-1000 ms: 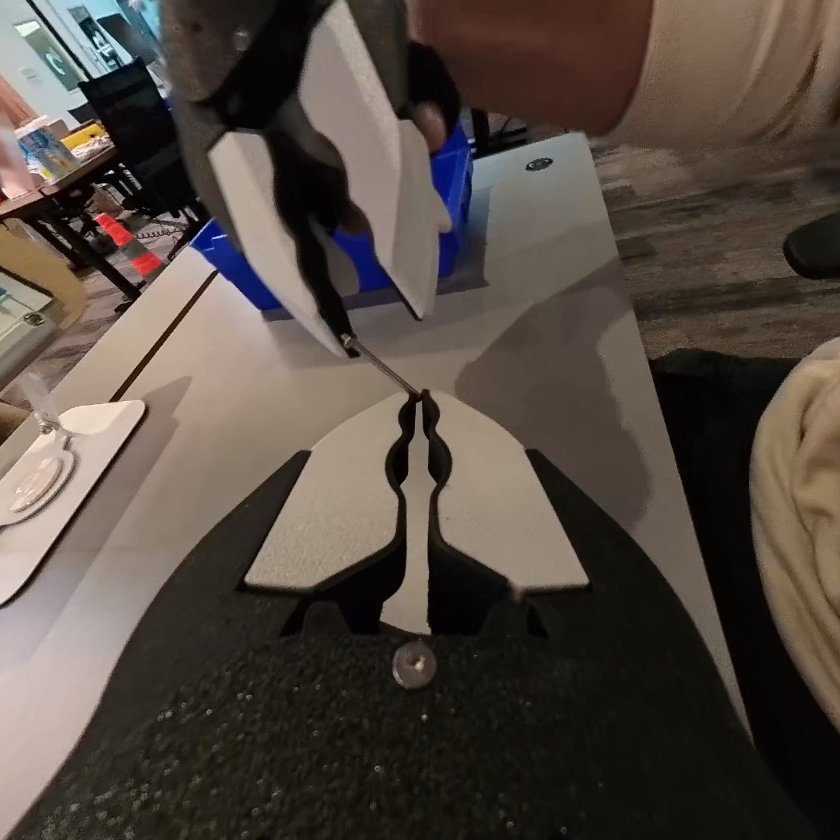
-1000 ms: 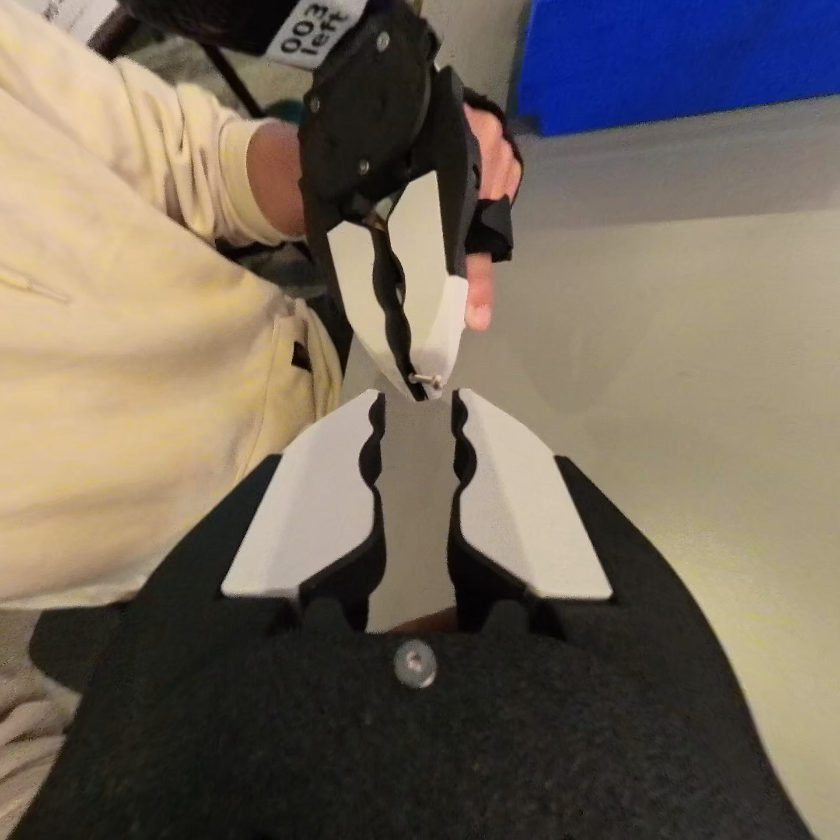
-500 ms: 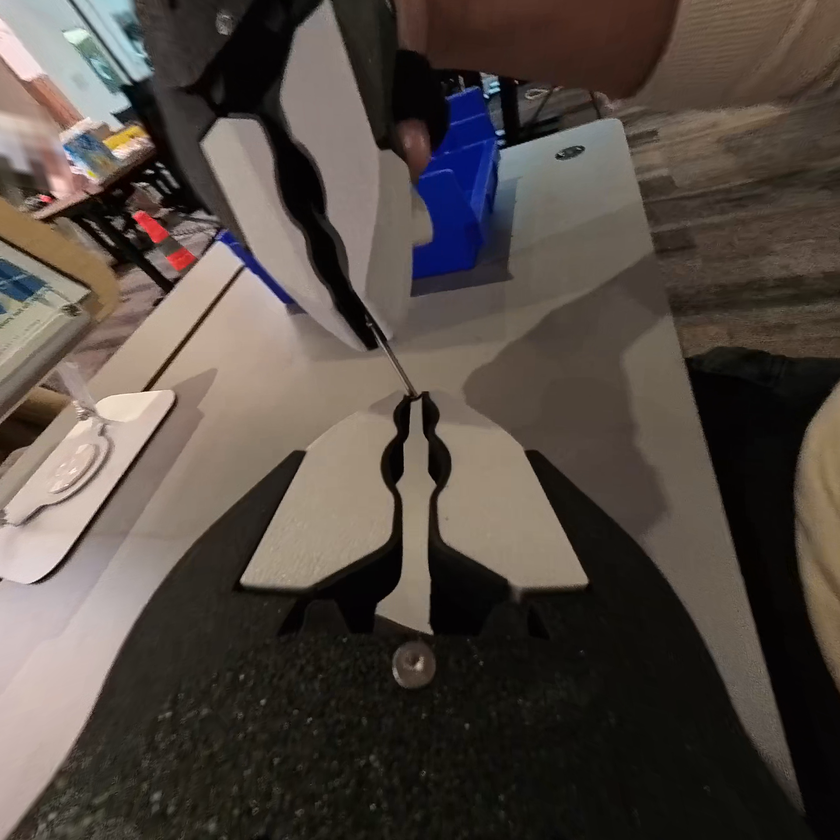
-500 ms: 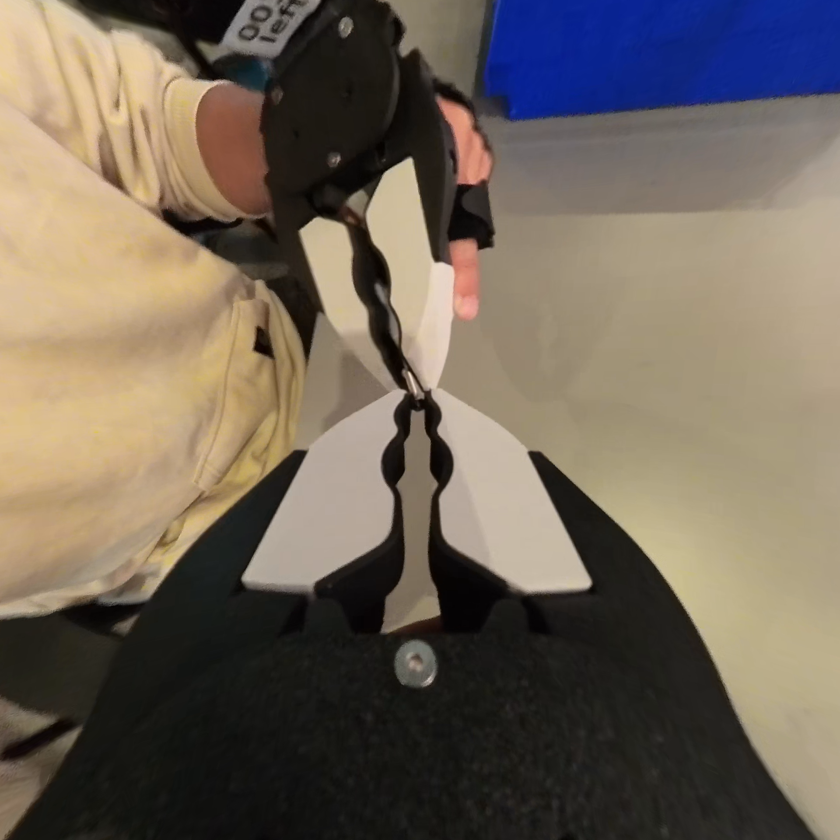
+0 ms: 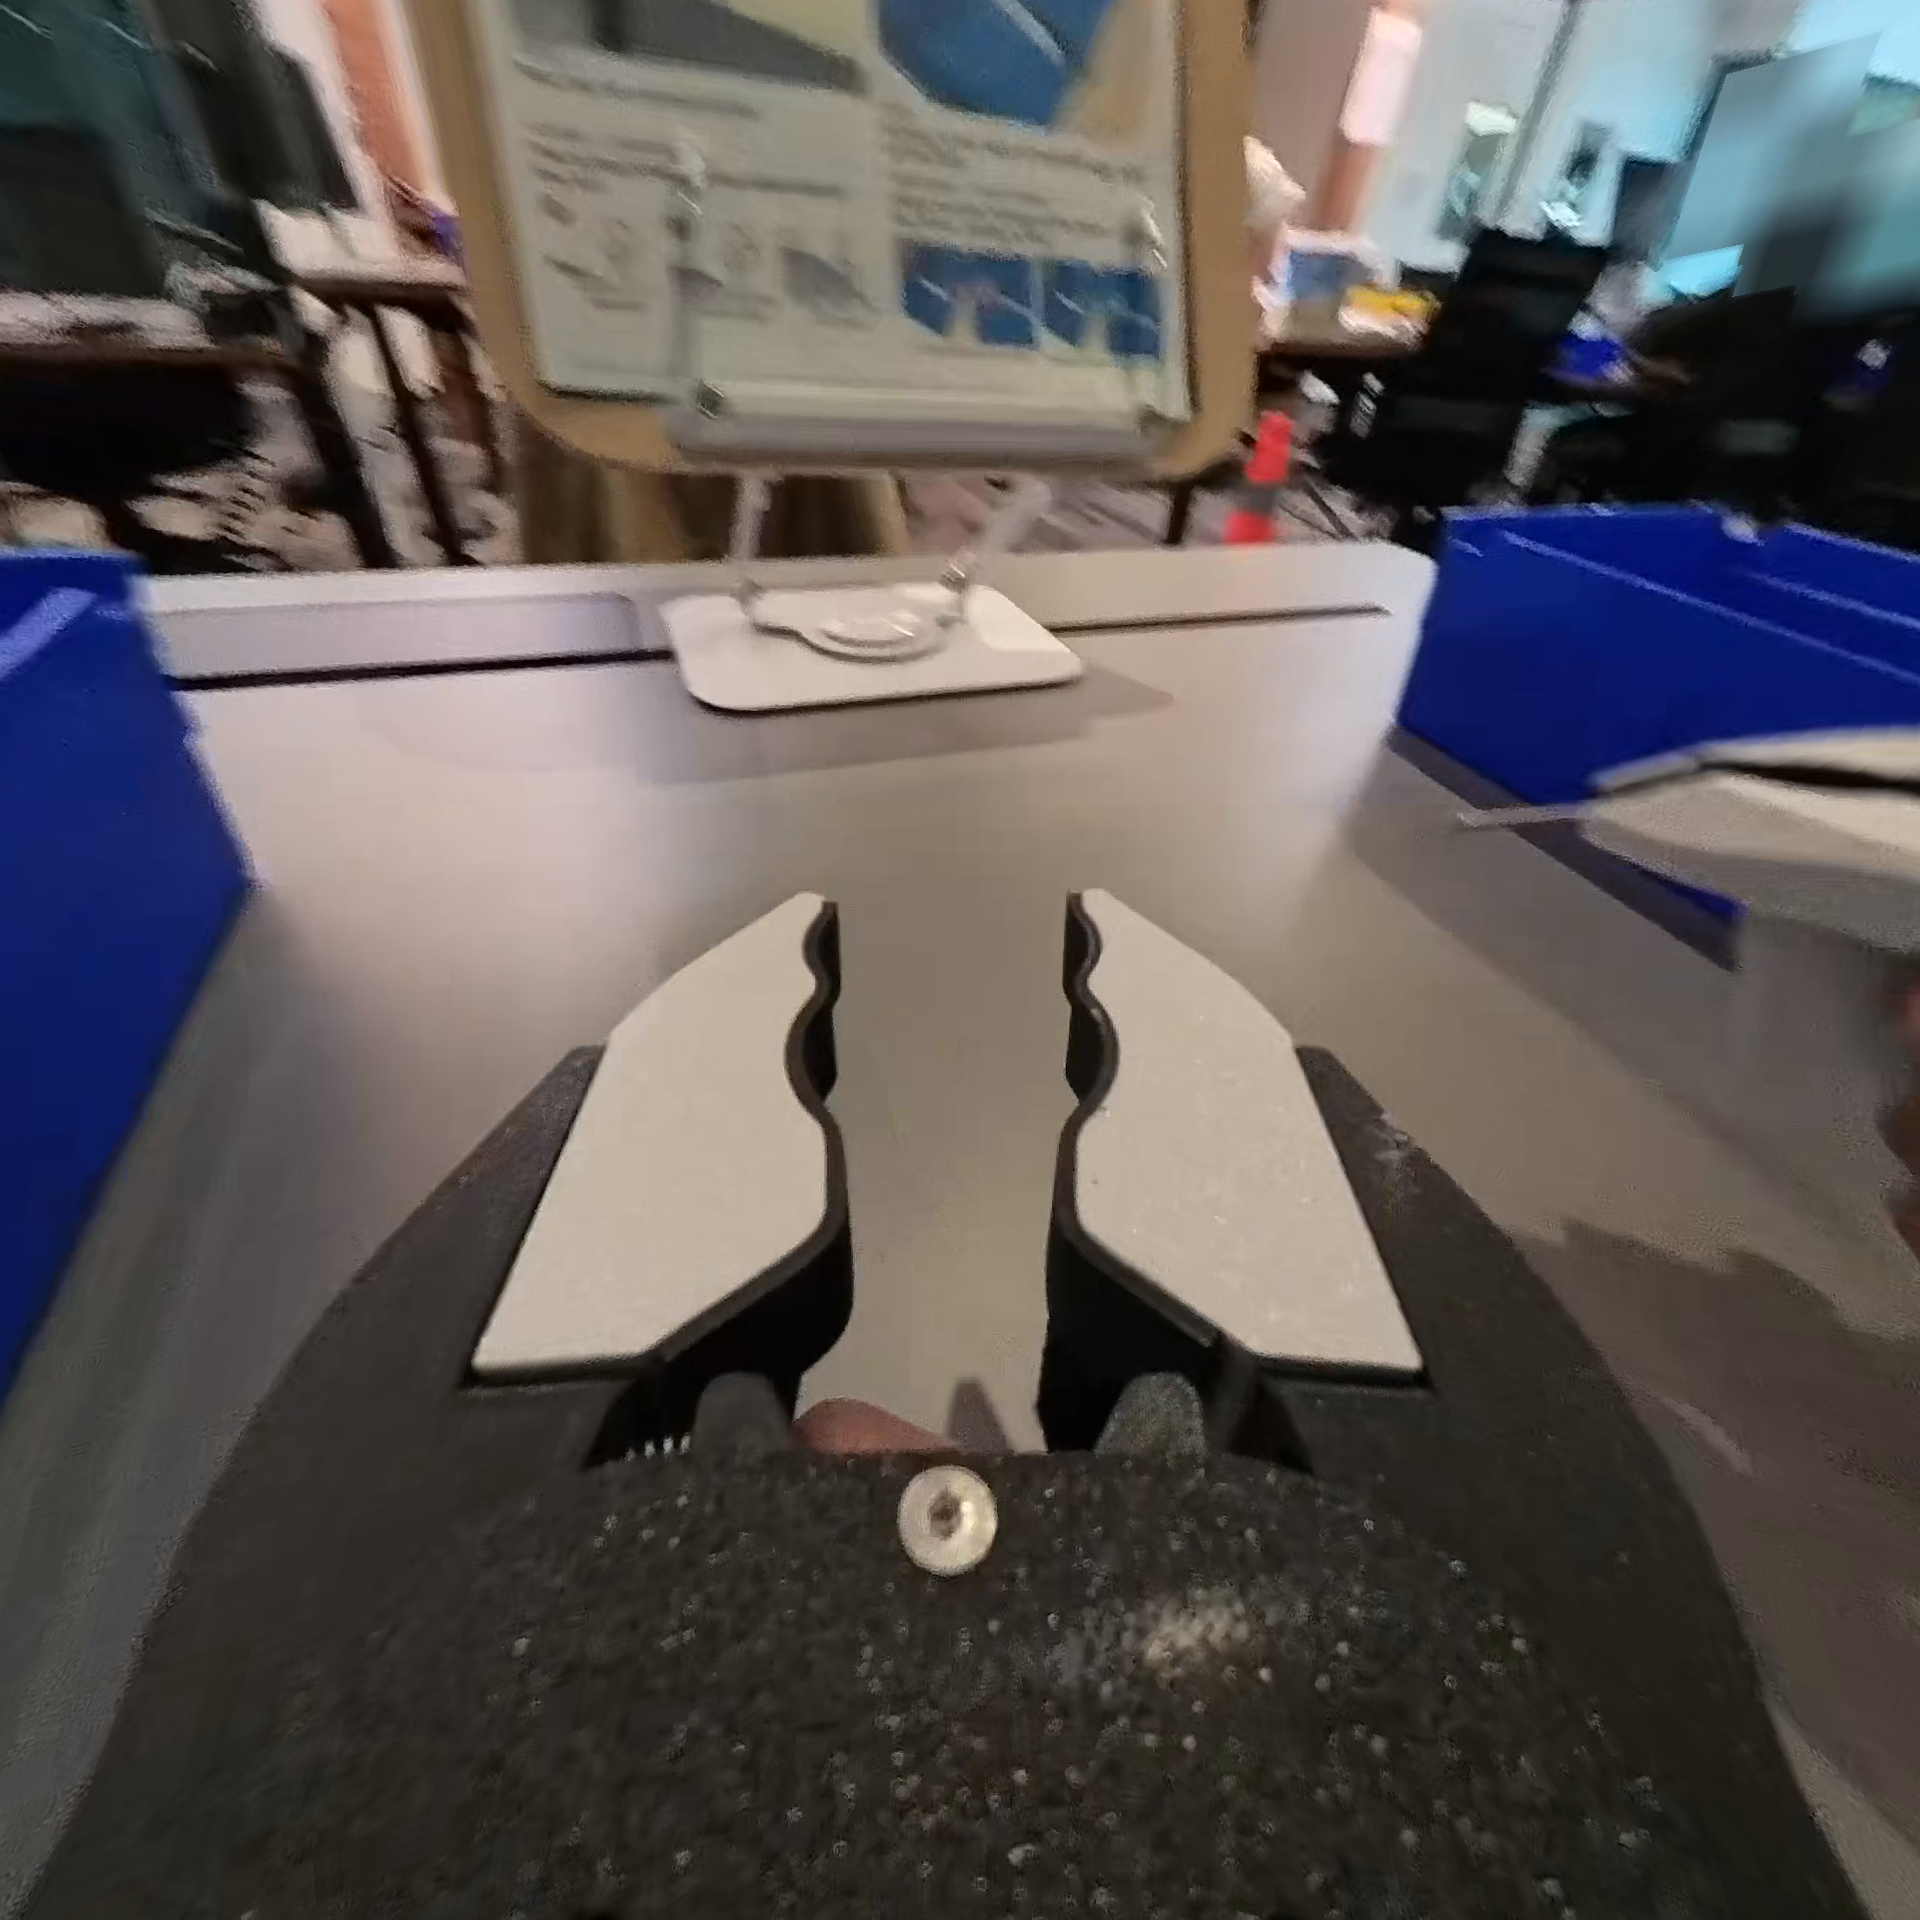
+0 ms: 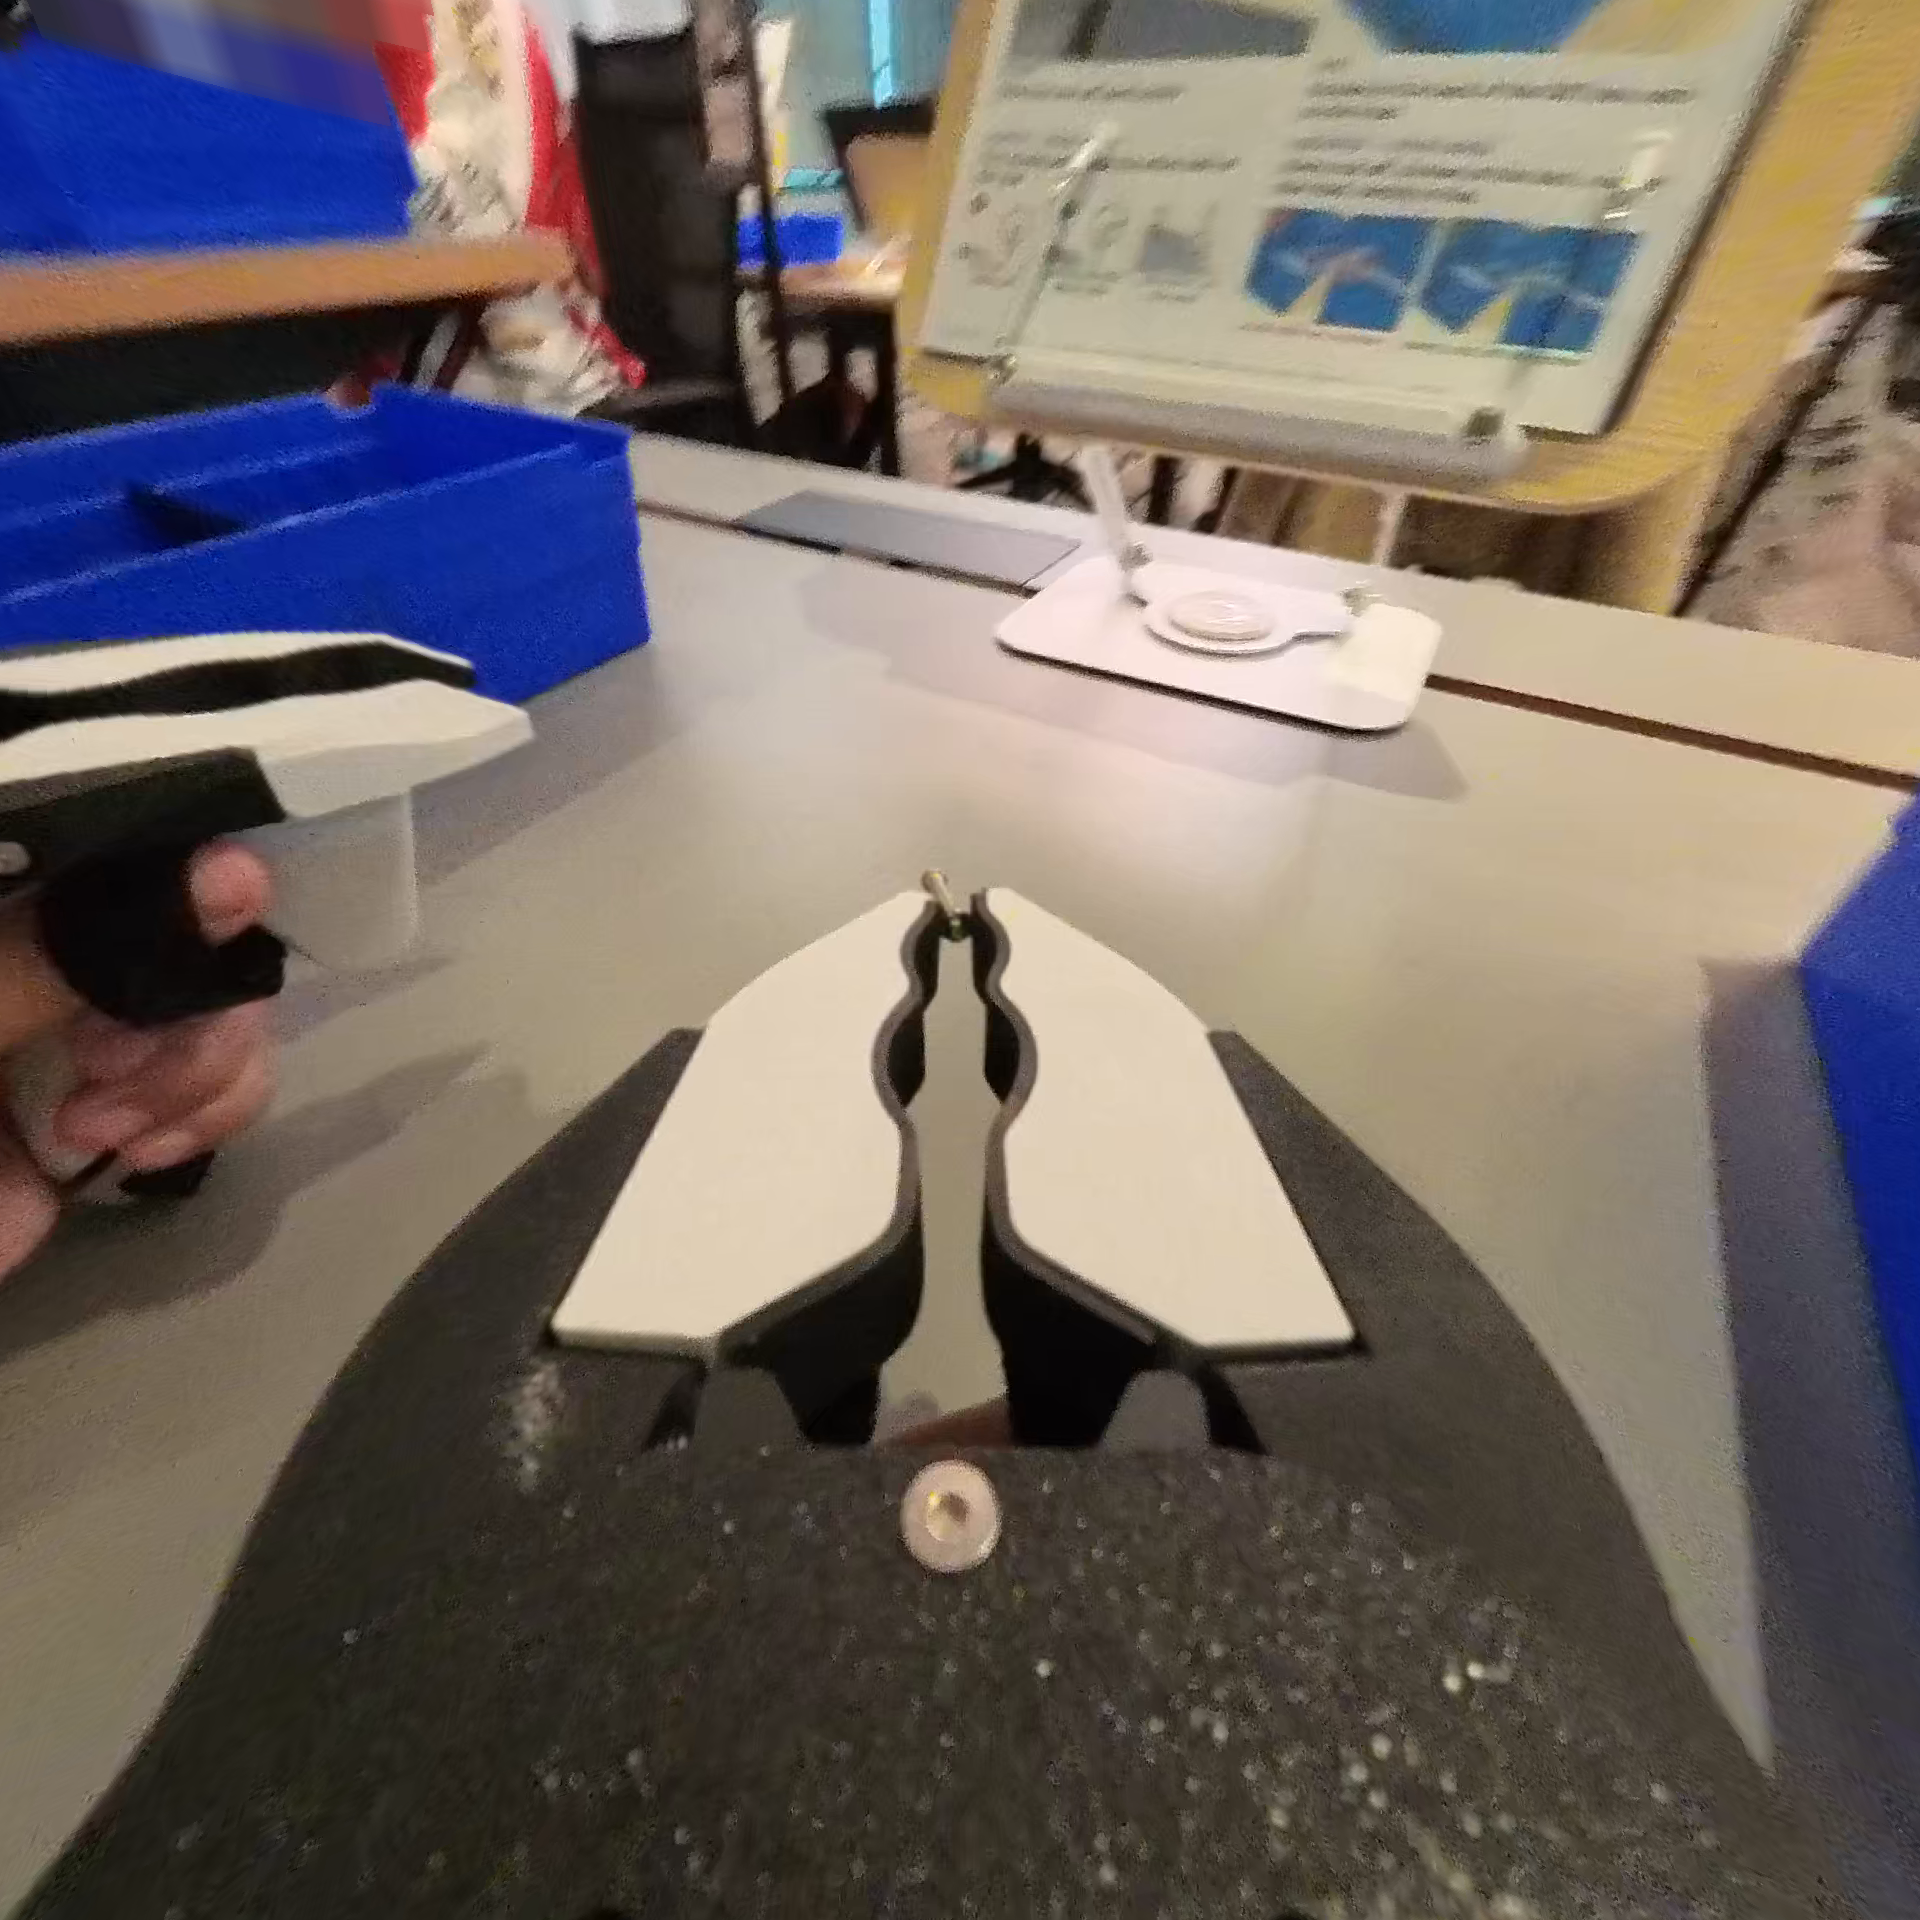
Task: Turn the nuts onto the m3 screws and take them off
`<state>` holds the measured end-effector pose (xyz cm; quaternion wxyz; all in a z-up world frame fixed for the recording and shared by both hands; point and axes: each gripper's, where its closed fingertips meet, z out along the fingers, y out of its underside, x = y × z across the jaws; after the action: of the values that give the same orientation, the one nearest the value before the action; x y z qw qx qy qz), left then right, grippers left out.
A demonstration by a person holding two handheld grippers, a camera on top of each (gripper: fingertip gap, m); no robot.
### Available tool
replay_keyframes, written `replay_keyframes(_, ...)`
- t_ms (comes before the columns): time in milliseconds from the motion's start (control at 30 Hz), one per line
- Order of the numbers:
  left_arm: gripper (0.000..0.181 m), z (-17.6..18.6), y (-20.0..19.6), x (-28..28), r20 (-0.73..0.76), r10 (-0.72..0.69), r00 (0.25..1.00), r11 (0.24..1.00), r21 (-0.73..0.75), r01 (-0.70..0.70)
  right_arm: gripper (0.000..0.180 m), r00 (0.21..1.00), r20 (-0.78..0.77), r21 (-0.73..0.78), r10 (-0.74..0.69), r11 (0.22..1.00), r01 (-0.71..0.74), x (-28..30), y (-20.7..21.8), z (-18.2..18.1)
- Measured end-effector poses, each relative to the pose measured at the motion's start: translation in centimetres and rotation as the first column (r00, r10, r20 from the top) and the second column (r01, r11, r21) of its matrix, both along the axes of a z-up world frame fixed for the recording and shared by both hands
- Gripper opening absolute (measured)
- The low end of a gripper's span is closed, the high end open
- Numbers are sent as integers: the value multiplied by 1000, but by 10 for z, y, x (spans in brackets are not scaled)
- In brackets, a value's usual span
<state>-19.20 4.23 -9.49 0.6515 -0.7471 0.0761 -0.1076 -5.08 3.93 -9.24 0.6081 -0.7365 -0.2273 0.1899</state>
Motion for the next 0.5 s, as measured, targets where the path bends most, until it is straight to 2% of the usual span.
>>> replay_keyframes(67,39,2,0,-8,7,56,998,998,21,-56,5,993,-34,53,-115,992,116,10,-6,-3)
replay_keyframes(133,39,2,0,-11,14,79,997,997,24,-80,5,986,-54,93,-160,982,165,14,-11,-2)
replay_keyframes(233,39,0,0,-8,20,52,998,999,12,-52,5,983,-49,163,-177,970,183,15,-16,6)
replay_keyframes(400,38,-4,2,-5,47,12,999,1000,-19,-11,5,984,-84,119,-154,979,164,16,-15,3)
replay_keyframes(467,38,-4,2,-4,42,4,999,1000,-20,-3,5,985,-75,173,-155,971,166,24,-17,17)
replay_keyframes(500,37,-4,2,-3,33,1,999,1000,-17,0,5,984,-52,219,-173,959,180,35,-18,36)
